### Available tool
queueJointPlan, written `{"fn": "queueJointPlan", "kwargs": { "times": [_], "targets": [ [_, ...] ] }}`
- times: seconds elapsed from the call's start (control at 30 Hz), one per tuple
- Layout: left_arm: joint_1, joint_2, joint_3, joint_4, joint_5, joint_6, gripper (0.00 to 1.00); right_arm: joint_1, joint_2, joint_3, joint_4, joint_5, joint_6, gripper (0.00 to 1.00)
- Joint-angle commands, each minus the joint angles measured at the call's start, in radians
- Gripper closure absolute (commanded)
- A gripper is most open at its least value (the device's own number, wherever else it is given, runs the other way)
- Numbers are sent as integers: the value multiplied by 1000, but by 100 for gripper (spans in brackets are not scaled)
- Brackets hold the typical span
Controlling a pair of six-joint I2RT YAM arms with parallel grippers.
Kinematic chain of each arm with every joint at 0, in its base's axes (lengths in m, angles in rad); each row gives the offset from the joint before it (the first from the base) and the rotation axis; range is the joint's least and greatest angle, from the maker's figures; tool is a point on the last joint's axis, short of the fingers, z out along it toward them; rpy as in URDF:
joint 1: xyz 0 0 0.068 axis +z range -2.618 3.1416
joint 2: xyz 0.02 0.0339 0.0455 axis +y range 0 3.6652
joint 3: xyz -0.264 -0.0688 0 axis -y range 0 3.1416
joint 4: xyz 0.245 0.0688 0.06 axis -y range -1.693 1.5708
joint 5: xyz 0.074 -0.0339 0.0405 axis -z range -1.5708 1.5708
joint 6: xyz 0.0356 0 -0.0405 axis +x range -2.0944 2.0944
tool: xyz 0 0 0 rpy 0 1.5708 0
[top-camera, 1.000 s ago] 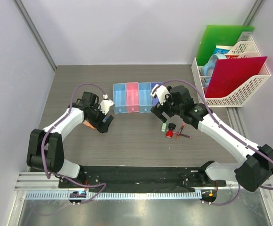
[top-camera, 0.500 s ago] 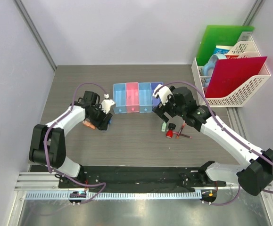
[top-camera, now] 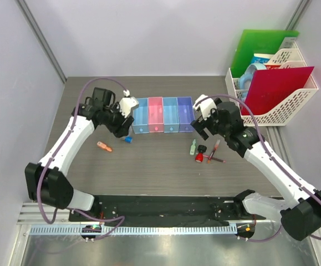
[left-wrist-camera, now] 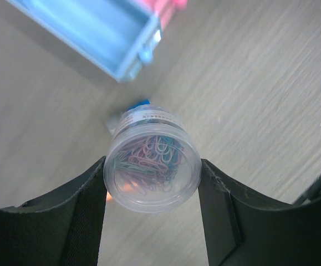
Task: Sort the stationery into containers
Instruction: Pick up the stationery from the center of the board, then place the stationery in the storage box.
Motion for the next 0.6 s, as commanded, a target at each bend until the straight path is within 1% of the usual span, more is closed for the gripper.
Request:
{"fn": "queueJointPlan", "kwargs": {
  "times": [0.0,0.03,0.07,0.1,0.13,0.2,0.23,0.27,0.4,0.5,0.57],
  "targets": [
    [-51,-5,162,-6,32,-26,100,-127,-31,-25,75,-43,33,0],
    [-74,19,226,-2,29,-35,100,-148,-31,-33,91,-52,41,0],
    [-85,85,257,15,20,-41,100,-190,-31,-44,104,-57,47,0],
    [-94,117,292,27,19,-49,100,-205,-30,-62,113,-55,60,0],
    [-108,159,353,44,14,-56,100,-219,-28,-71,128,-89,65,0],
    [-120,280,435,61,17,-72,100,-239,-28,-91,139,-91,77,0],
    [-131,323,523,61,20,-78,100,-244,-30,-96,145,-92,81,0],
    [-136,407,568,54,35,-81,100,-248,-30,-102,148,-91,84,0],
    [-173,570,777,47,20,-77,100,-273,-53,-120,159,-92,99,0],
    [-206,664,864,52,8,-75,100,-282,-57,-133,167,-97,102,0],
    [-232,696,895,57,0,-72,100,-290,-54,-137,173,-97,102,0]
  ]
}}
